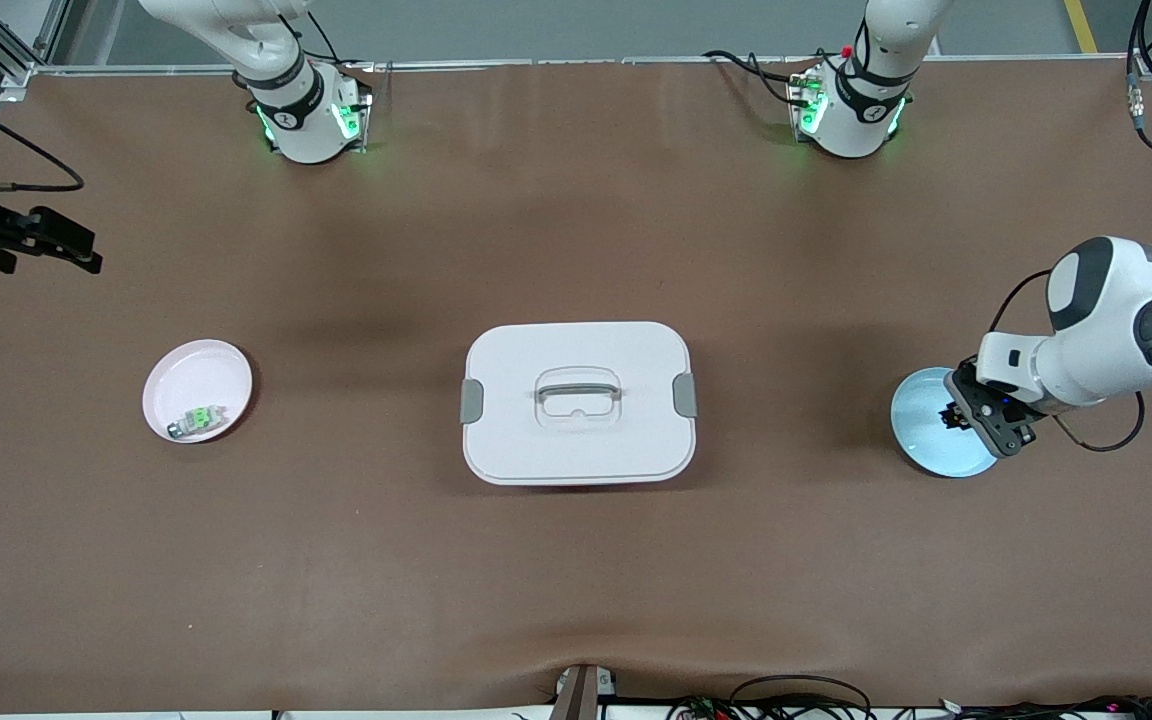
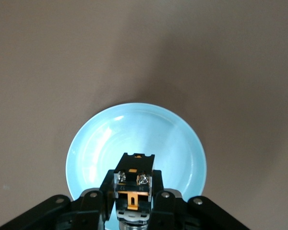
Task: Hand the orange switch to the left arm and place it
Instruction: 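Carry the switch with the left gripper to the blue plate while the right gripper withdraws, then lower the switch onto the blue plate and open the left gripper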
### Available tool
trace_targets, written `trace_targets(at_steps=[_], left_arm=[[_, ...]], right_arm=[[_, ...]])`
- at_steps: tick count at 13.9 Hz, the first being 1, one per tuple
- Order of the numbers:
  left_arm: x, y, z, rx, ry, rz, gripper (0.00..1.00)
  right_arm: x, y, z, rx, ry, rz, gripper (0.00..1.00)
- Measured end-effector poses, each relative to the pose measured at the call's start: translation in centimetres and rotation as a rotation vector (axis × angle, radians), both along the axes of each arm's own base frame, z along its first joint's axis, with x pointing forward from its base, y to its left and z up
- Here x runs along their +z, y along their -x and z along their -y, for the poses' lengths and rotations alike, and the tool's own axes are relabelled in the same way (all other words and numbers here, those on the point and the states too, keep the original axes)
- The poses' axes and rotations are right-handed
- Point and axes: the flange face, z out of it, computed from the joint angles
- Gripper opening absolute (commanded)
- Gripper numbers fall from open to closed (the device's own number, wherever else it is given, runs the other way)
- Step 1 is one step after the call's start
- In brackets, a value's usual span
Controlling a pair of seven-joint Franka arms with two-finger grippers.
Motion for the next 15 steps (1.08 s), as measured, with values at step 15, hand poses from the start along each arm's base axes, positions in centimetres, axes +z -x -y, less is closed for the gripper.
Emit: trace_targets(at_steps=[15], left_arm=[[-6.4,0.4,-2.1,-0.302,0.048,0.031,0.00]], right_arm=[[0.6,-1.6,0.3,-0.004,0.010,0.044,1.00]])
